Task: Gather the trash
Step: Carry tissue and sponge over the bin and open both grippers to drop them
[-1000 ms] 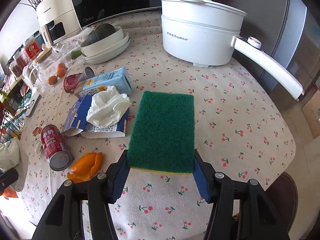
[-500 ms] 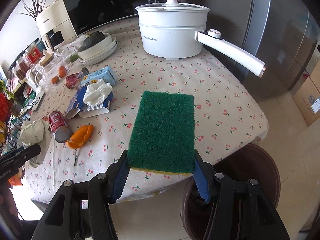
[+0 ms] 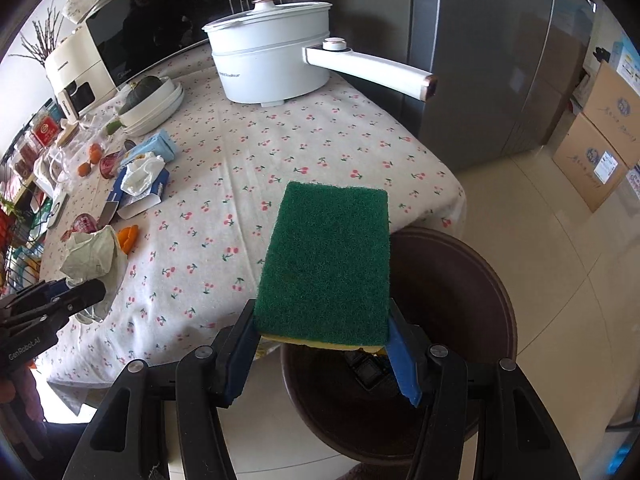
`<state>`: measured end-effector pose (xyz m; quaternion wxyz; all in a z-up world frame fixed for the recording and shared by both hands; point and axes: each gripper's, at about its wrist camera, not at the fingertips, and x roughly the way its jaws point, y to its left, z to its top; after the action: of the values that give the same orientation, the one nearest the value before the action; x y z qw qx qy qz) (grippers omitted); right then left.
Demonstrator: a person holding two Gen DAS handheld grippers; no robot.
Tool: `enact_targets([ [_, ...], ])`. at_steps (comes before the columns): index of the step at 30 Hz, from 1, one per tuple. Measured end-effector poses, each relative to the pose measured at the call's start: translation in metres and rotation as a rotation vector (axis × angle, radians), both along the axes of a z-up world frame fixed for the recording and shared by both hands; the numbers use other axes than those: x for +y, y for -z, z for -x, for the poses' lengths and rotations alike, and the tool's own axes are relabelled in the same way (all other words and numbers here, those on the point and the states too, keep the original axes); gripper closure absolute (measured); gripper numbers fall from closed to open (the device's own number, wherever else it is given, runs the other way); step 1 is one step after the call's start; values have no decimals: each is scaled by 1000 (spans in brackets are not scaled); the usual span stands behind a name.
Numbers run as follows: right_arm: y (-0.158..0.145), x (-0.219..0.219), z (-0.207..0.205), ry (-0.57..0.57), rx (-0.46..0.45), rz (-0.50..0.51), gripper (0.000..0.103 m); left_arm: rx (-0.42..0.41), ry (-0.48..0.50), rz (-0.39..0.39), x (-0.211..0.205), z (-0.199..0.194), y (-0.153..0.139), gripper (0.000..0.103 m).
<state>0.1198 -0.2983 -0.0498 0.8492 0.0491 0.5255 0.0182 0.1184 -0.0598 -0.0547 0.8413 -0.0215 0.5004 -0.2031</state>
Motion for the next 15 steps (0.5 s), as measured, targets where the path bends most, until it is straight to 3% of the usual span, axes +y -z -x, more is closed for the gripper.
enact_targets([
  [15, 16, -77, 42, 142, 50, 7, 42, 0, 219, 4, -107, 8, 28, 64],
])
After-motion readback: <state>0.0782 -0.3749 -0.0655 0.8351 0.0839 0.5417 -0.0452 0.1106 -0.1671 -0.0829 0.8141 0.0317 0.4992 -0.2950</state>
